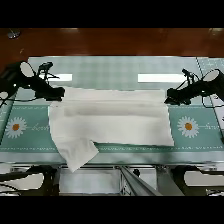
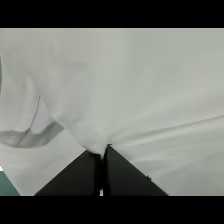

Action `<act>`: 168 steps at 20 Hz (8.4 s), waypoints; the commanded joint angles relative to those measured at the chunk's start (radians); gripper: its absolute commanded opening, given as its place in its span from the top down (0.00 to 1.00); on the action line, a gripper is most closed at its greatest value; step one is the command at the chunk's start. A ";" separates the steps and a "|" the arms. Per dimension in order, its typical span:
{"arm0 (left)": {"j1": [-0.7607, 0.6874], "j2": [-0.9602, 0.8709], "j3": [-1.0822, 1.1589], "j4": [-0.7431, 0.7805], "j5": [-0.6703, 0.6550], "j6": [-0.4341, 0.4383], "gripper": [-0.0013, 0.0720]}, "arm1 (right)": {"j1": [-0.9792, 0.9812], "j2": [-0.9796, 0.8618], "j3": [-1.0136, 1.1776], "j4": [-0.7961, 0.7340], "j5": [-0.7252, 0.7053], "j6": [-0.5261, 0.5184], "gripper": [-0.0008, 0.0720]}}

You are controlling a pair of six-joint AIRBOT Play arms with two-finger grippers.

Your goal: Fold the shirts.

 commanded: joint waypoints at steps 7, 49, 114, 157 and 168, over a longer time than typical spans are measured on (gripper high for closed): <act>0.051 0.004 0.020 0.126 -0.183 -0.037 0.02 | -0.068 0.048 0.017 0.031 0.129 0.014 0.14; 0.298 0.399 -0.809 -0.549 -0.070 0.280 0.94 | -0.211 0.492 -0.706 -0.024 0.141 0.065 0.14; -0.206 0.365 -0.326 -0.436 0.397 0.048 0.94 | -0.053 0.006 -0.016 0.214 0.046 0.031 0.94; 0.141 0.578 -0.218 -0.383 0.035 0.058 0.94 | 0.731 0.111 0.238 0.161 -0.164 0.283 0.94; 0.136 0.810 -0.662 -0.434 0.158 0.069 0.94 | 0.793 -0.408 0.674 0.314 -0.033 0.267 0.14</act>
